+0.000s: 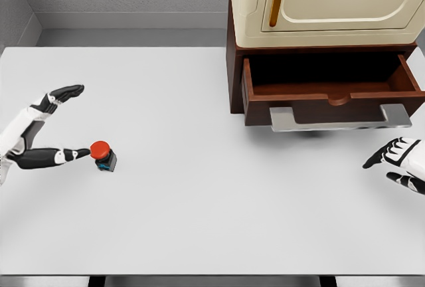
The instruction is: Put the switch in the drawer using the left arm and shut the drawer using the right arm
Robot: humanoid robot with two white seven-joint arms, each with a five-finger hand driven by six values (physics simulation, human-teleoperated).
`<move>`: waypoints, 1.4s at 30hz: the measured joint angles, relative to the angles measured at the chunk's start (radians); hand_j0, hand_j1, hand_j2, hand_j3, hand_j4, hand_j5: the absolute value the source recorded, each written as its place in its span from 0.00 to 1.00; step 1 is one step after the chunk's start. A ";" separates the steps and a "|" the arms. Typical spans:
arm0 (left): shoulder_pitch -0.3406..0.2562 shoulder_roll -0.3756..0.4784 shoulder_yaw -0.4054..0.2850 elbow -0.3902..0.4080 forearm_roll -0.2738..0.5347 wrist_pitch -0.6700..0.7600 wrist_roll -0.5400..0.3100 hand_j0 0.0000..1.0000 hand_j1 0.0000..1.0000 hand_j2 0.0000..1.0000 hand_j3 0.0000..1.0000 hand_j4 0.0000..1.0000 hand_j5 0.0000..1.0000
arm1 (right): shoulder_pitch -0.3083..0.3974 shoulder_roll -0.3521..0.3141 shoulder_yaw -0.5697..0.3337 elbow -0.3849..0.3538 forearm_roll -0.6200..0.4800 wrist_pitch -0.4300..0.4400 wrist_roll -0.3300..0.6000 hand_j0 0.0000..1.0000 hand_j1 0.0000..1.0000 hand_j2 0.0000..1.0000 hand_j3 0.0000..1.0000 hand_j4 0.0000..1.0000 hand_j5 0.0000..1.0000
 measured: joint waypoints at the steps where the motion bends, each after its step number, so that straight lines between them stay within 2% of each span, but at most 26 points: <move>1: 0.000 0.000 -0.008 0.000 0.014 0.000 -0.016 0.94 0.94 0.94 0.94 0.94 0.94 | 0.000 0.000 0.000 0.000 0.000 0.000 0.000 0.56 0.56 0.56 0.56 0.56 0.56; 7: 0.002 -0.004 -0.041 0.009 0.071 0.017 -0.052 0.94 0.94 0.94 0.94 0.94 0.94 | -0.005 -0.001 0.000 0.000 0.001 0.000 0.001 0.57 0.57 0.57 0.57 0.57 0.57; 12: 0.003 0.001 -0.053 0.013 0.079 0.171 -0.057 0.95 0.95 0.95 0.95 0.95 0.95 | -0.005 -0.001 0.001 0.000 0.001 0.000 0.001 0.56 0.56 0.56 0.56 0.56 0.56; 13: 0.023 0.002 -0.054 0.013 0.078 0.204 -0.057 1.00 1.00 1.00 1.00 1.00 1.00 | -0.005 -0.001 0.001 0.000 0.001 0.000 0.001 0.56 0.56 0.56 0.56 0.56 0.56; 14: 0.032 0.003 -0.054 0.013 0.077 0.229 -0.058 1.00 1.00 1.00 1.00 1.00 1.00 | -0.005 0.000 0.001 0.000 0.001 0.000 0.001 0.56 0.56 0.56 0.56 0.56 0.56; 20: 0.029 0.006 -0.056 0.014 0.077 0.313 -0.058 1.00 1.00 1.00 1.00 1.00 1.00 | -0.005 0.000 0.001 0.000 0.001 0.000 0.001 0.49 0.49 0.49 0.49 0.49 0.49; 33: -0.021 -0.031 -0.058 0.077 0.069 0.340 -0.055 1.00 1.00 1.00 1.00 1.00 1.00 | -0.006 0.000 0.000 0.000 0.001 0.000 0.000 0.51 0.51 0.51 0.51 0.51 0.51; 42: -0.038 -0.111 -0.058 0.113 -0.017 0.340 -0.054 0.99 0.99 0.99 0.99 0.99 0.99 | -0.006 0.000 0.000 0.000 0.001 0.000 0.000 0.51 0.51 0.51 0.51 0.51 0.51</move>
